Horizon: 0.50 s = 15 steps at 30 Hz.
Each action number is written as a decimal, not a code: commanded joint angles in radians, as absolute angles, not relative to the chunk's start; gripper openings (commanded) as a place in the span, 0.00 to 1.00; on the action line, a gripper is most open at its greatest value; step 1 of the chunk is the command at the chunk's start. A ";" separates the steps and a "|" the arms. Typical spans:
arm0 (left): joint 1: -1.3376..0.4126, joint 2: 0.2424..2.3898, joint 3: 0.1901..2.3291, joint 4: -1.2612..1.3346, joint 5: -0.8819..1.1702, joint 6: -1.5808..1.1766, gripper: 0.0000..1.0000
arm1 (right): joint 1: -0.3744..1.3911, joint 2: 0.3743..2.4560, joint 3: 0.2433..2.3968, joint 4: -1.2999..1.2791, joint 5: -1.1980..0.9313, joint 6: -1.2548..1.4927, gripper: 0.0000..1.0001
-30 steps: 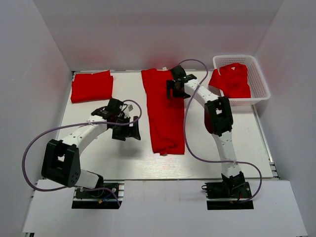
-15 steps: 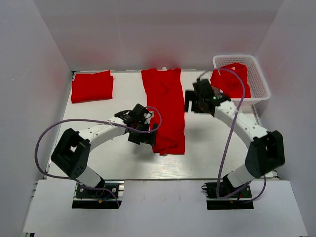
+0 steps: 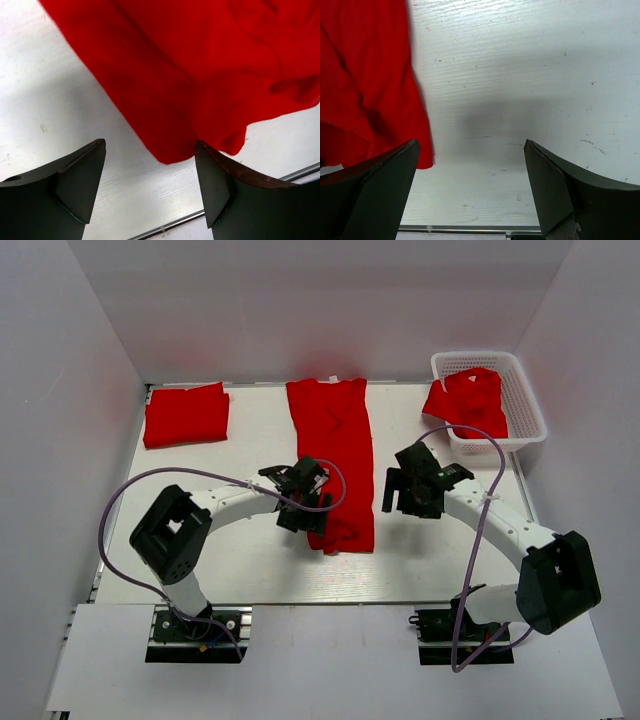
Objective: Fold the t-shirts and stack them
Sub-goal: Grab the bottom of the folded rectangular tshirt with both arms
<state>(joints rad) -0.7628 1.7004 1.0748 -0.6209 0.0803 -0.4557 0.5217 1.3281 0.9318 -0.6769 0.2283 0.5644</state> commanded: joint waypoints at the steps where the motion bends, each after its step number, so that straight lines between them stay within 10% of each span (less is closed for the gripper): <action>1: -0.782 1.706 1.124 -0.615 0.034 -0.466 0.82 | 0.528 1.310 0.901 -0.673 0.224 0.606 0.90; 15: -0.801 1.704 1.075 -0.787 -0.141 -0.523 0.65 | 0.577 1.354 0.845 -0.652 0.179 0.583 0.90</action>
<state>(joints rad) -0.7952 1.7542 1.0813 -0.7647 -0.1181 -0.5018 0.5488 1.3388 0.8520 -0.6624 0.1810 0.5877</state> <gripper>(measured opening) 0.679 0.905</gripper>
